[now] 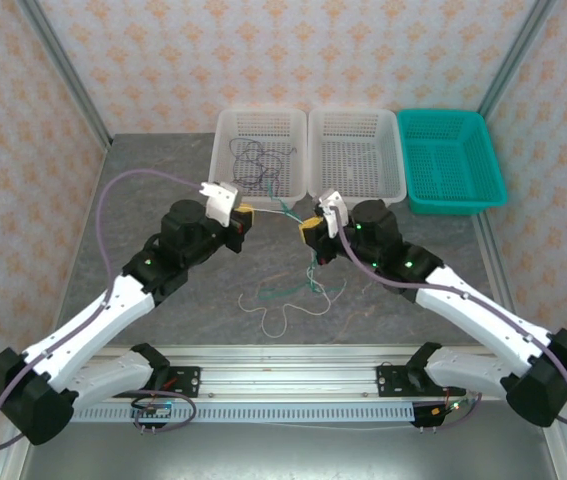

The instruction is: Untangle the cables

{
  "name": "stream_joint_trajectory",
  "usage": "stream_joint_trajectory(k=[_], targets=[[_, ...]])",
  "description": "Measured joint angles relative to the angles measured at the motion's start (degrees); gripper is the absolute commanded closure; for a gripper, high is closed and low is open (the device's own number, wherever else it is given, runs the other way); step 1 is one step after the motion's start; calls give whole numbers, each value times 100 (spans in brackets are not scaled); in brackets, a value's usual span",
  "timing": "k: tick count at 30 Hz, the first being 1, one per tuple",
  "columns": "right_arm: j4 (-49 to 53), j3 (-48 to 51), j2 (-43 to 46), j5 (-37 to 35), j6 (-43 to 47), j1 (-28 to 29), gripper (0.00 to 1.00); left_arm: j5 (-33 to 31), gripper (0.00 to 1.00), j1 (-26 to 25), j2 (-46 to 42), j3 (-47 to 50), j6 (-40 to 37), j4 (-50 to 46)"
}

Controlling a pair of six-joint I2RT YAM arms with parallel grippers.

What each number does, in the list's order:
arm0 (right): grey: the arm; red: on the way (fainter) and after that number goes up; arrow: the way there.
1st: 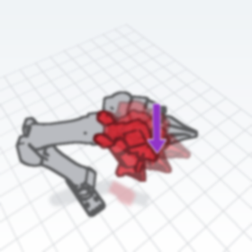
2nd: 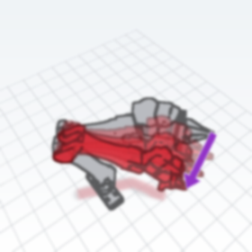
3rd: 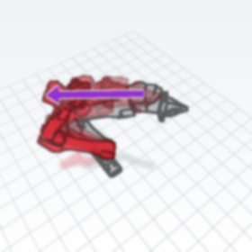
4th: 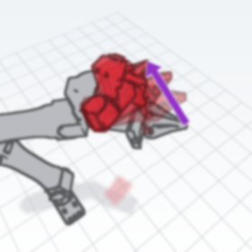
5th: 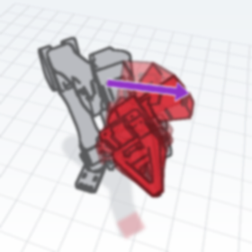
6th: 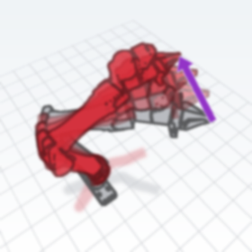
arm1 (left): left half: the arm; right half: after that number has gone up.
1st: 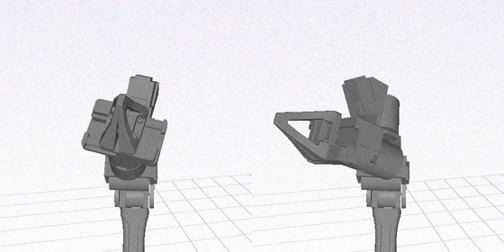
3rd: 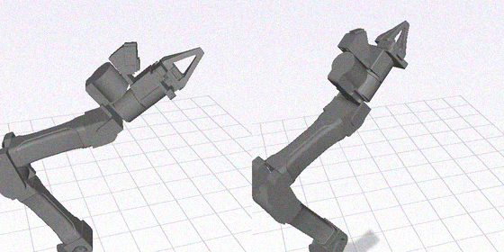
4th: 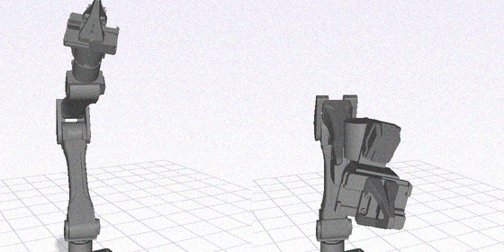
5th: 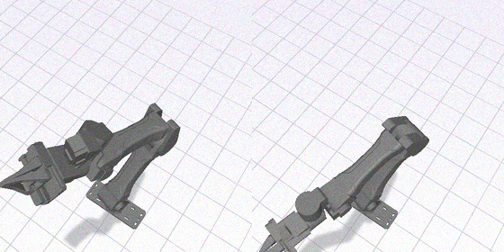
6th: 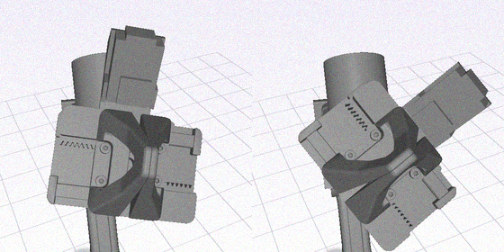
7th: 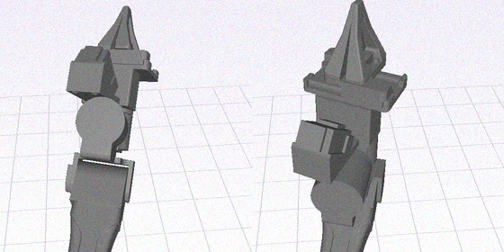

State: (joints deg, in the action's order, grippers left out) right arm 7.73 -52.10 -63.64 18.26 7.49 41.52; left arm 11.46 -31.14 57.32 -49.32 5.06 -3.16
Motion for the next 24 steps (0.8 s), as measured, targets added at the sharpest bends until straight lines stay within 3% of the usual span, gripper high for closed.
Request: stream_joint_trajectory(k=[7, 10, 13, 15, 18, 24], targets=[[-160, 837, -935, -1259, -828, 11, 76, -568, 100, 52, -302, -293, 785, -691], [61, 1290, -1095, -1694, -1102, -33, 73, -739, 100, 55, -380, -289, 957, -828], [227, 1388, -1025, -1950, -1305, -33, 42, -822, 100, 55, -466, -229, 1067, -872], [232, 1388, -846, -2006, -1421, -33, 28, -914, 100, 55, -492, -177, 1161, -931], [225, 1388, -350, -1880, -1655, -33, 21, -1056, 100, 55, -492, -129, 1290, -1062], [275, 1338, 367, -1683, -2861, -33, 25, -1198, 100, 55, -490, -170, 1379, -1388]])
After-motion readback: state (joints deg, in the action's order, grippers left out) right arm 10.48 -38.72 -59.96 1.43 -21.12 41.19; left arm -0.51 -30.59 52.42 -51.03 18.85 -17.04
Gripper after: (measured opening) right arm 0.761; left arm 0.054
